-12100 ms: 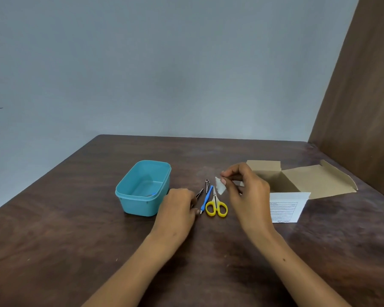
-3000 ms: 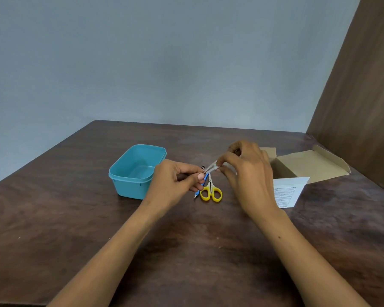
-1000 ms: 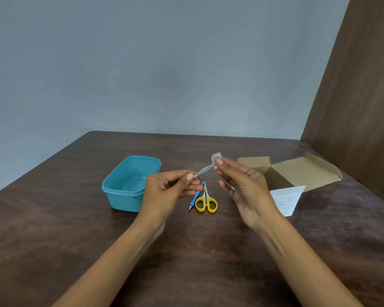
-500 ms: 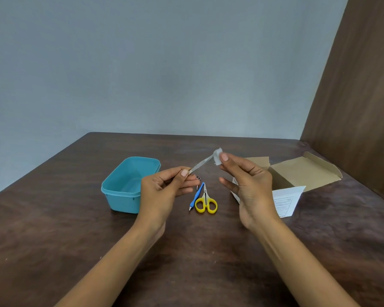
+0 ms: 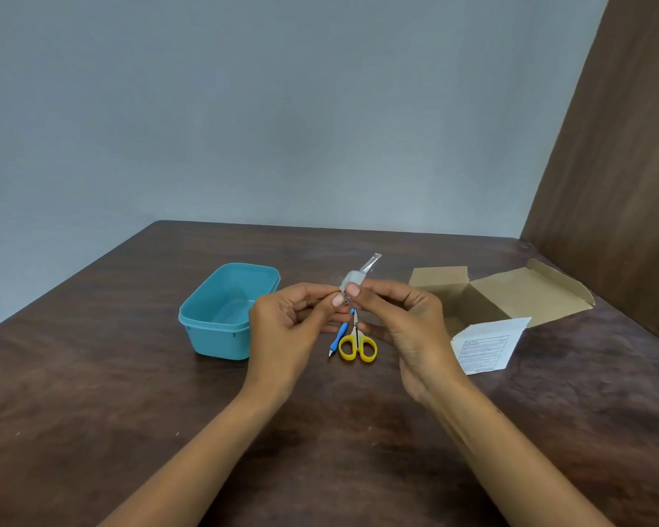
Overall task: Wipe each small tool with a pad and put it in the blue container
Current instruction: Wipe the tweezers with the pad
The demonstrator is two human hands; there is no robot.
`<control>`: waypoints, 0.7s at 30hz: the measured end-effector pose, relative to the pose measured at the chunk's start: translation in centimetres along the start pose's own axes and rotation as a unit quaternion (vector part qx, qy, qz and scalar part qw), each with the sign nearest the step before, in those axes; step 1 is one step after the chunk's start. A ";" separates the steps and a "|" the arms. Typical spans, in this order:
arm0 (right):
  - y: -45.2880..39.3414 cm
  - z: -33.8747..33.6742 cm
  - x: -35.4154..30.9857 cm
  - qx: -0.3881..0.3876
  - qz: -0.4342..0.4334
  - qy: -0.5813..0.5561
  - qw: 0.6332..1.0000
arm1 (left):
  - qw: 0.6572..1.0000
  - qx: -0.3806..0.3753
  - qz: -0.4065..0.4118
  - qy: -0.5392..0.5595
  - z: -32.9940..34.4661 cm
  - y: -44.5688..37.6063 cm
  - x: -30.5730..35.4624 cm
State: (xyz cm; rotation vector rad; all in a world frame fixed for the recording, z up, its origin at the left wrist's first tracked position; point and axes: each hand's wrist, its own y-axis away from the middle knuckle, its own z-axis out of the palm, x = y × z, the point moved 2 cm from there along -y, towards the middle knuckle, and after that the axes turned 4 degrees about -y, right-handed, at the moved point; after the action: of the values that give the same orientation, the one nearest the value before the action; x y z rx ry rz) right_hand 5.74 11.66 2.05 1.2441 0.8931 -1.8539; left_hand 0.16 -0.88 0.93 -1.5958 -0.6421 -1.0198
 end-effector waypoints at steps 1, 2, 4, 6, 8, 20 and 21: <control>0.0 0.0 0.0 0.001 0.004 -0.001 1.000 | 1.000 -0.002 0.003 -0.002 0.0 0.0 0.0; 0.0 0.0 -0.1 0.004 0.006 -0.006 1.000 | 1.000 -0.006 0.006 -0.003 0.0 0.0 0.0; -0.2 -0.2 -0.4 0.016 0.001 -0.022 1.000 | 1.000 -0.017 0.010 -0.007 0.1 -0.1 0.0; -0.3 -0.4 -0.6 0.030 -0.004 -0.034 0.999 | 1.000 -0.029 0.009 -0.004 0.2 0.0 0.0; -0.3 -0.4 -0.5 0.023 -0.005 -0.028 0.999 | 0.999 -0.034 0.007 0.007 0.2 0.0 -0.1; -0.5 -0.5 -0.4 -0.035 -0.105 0.174 0.978 | 0.993 -0.077 -0.092 0.018 0.3 -0.4 -0.4; -0.5 -0.4 -0.3 -0.047 -0.138 0.243 0.959 | 0.992 -0.078 -0.095 0.010 0.2 -0.4 -0.4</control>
State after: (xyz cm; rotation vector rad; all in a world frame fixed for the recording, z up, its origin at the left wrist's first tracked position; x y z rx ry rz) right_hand 5.56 12.30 2.27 1.6143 1.4653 -1.7081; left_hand -0.32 -0.53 0.78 -1.6806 -0.7261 -1.2506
